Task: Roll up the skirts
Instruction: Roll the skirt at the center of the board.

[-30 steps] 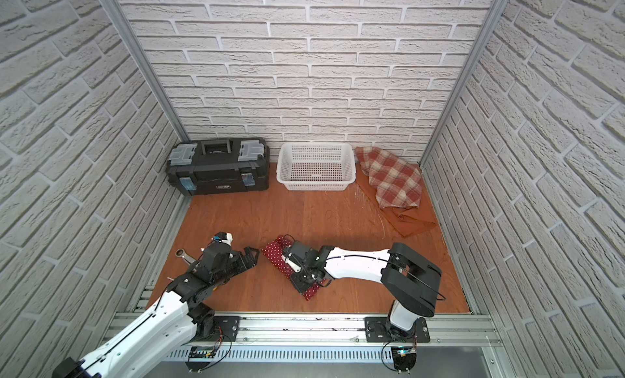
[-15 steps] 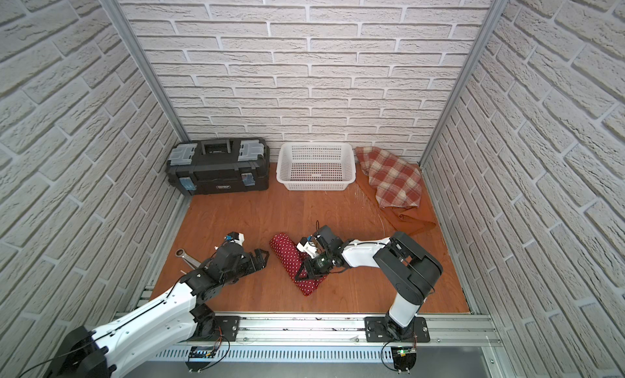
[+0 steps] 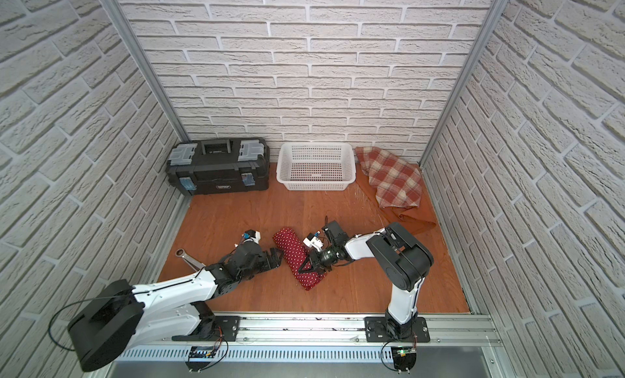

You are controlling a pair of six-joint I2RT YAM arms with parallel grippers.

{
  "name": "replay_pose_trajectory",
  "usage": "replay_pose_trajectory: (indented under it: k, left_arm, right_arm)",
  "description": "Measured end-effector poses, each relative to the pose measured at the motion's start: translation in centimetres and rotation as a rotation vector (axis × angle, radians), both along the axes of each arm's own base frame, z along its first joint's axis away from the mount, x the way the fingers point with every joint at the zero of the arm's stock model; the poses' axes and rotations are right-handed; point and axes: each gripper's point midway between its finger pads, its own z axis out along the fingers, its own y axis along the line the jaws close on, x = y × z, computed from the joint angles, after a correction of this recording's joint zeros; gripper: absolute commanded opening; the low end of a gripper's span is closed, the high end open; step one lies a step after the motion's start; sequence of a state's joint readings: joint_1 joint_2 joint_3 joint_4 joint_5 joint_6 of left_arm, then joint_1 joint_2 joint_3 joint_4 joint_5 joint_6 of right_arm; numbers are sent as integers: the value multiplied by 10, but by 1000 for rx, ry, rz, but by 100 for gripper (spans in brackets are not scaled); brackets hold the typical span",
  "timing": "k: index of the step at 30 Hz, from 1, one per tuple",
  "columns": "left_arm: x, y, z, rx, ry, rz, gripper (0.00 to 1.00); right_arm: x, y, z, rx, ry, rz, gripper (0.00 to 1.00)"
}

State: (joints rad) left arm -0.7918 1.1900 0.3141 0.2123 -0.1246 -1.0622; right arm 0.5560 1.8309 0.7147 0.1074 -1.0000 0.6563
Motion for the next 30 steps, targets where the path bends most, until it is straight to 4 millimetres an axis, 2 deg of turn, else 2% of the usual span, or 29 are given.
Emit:
replay_pose_trajectory:
  k: [4, 9, 12, 16, 21, 26, 28, 29, 30]
  left_arm:
    - [4, -21, 2, -40, -22, -12, 98]
    - [6, -41, 2, -67, -35, -16, 98]
    - [9, -46, 1, -74, -35, 12, 92]
    - [13, -52, -4, -67, -25, 51, 77]
    - [15, -62, -7, -77, -27, 77, 74]
    - [14, -66, -10, -87, -33, 82, 50]
    - [16, -69, -12, -99, -42, 82, 36]
    - [17, -70, -13, -104, -47, 79, 18]
    - [17, -73, -16, -115, -45, 79, 5]
  right_arm:
    - [2, -1, -1, 38, 47, -4, 15]
    - [3, -3, -1, 58, 76, -10, 15]
    - [4, -5, -1, 57, 80, -16, 16]
    - [9, -8, 0, 61, 95, -39, 18]
    - [14, -11, -1, 61, 108, -61, 18]
    - [15, -11, -2, 71, 126, -59, 19]
    - [15, -11, -2, 74, 134, -58, 21]
    - [15, -11, -2, 74, 136, -59, 22]
    - [15, -11, -2, 70, 137, -59, 24]
